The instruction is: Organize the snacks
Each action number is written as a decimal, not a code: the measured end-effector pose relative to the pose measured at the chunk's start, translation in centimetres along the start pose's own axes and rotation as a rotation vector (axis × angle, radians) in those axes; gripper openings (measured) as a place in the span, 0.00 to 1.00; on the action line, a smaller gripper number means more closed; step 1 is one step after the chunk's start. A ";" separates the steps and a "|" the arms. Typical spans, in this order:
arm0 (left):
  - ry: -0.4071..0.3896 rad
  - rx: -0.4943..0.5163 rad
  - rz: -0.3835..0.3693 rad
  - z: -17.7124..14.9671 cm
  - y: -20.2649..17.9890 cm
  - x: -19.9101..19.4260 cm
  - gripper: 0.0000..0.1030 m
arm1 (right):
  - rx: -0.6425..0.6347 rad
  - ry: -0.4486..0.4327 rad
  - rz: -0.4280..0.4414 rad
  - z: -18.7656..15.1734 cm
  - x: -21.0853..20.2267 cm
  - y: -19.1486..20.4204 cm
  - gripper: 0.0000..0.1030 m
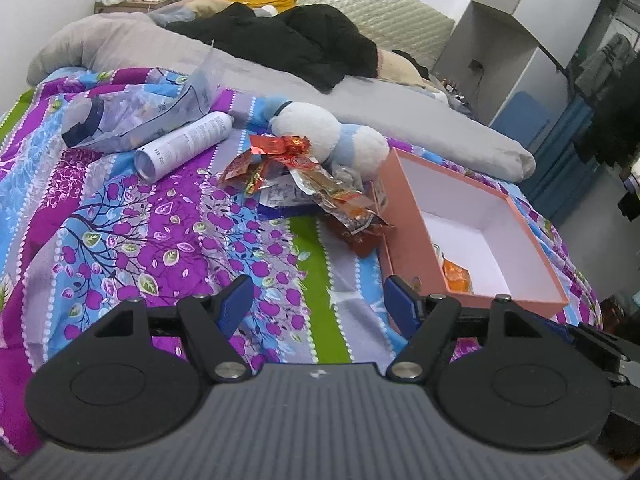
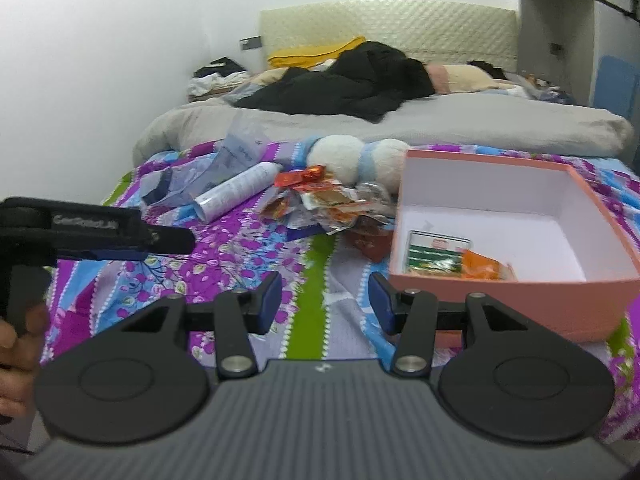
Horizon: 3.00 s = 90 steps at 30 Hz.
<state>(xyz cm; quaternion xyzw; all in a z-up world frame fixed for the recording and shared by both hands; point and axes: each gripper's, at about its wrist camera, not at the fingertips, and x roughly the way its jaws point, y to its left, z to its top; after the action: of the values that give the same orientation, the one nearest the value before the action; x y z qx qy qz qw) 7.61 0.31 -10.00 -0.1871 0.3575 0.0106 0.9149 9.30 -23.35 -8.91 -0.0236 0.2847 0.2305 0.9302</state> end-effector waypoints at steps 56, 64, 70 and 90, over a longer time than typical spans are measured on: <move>0.246 -0.608 -0.466 5.2 7.5 32.6 0.14 | -0.929 0.288 -0.121 4.1 25.9 2.6 0.10; 0.236 -0.569 -0.440 5.6 6.4 29.2 0.09 | -0.863 0.244 -0.141 4.5 22.7 3.3 0.09; 0.244 -0.535 -0.402 3.9 6.8 24.9 0.09 | -0.815 0.238 -0.125 3.7 19.6 4.4 0.08; 0.285 -0.553 -0.268 -6.8 13.6 11.2 0.09 | -0.615 0.336 -0.032 -4.2 10.9 7.6 0.03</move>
<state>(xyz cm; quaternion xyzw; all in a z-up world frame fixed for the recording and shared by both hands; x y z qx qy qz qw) 9.45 9.24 -26.52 -0.4729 0.4377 -0.0394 0.7637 11.72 -12.80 -17.62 -0.3447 0.3505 0.2835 0.8234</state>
